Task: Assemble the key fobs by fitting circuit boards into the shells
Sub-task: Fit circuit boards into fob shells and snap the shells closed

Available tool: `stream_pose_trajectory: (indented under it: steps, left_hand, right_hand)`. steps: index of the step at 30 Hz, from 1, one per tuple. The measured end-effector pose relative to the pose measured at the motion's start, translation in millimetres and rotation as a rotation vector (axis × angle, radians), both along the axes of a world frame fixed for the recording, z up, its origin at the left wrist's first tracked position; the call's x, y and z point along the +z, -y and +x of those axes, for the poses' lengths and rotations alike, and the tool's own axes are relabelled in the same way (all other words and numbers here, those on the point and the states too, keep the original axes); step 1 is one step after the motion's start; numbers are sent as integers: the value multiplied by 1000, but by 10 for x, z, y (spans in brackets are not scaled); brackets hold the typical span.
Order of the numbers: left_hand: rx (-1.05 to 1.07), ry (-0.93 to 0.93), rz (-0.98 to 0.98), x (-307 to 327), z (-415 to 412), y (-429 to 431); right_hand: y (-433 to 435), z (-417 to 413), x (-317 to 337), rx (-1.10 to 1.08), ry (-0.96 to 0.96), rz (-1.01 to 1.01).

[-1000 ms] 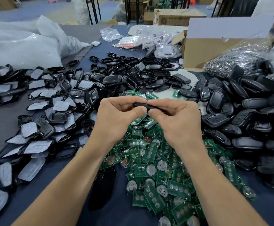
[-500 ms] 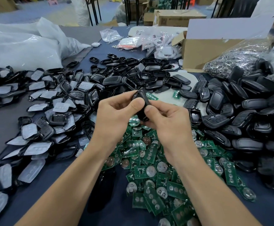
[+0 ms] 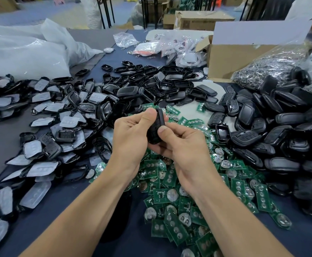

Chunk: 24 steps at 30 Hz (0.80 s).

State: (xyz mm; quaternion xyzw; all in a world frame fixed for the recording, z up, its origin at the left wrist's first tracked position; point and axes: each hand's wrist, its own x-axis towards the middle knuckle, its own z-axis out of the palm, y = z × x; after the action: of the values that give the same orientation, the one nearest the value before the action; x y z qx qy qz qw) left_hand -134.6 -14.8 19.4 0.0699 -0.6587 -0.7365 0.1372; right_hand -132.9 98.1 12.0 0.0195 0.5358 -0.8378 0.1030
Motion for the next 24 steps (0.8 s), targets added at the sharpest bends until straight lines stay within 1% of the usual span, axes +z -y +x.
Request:
stream_pose_trajectory:
  steps: [4, 7, 10, 12, 14, 16, 21, 24]
  left_hand:
    - [-48, 5, 11, -23, -16, 15]
    - [-106, 8, 42, -37, -29, 16]
    - [-122, -24, -10, -43, -20, -13]
    - [-98, -58, -22, -39, 4, -44]
    - [-77, -79, -21, -36, 32, -61]
    - [-55, -83, -64, -44, 50, -75]
    - [-81, -119, -162, -49, 51, -56]
    - [-118, -108, -81, -33, 25, -12]
  right_hand:
    - [-21, -13, 22, -8, -15, 9]
    - [-33, -20, 45, -19, 13, -48]
    - [-41, -39, 47, -28, 51, -89]
    - [-44, -50, 27, -18, 38, -45]
    - [-44, -52, -3, 13, -14, 53]
    - [-51, -50, -22, 53, -54, 111]
    - [-81, -59, -24, 86, -61, 104]
    - [-88, -73, 3, 47, -67, 97]
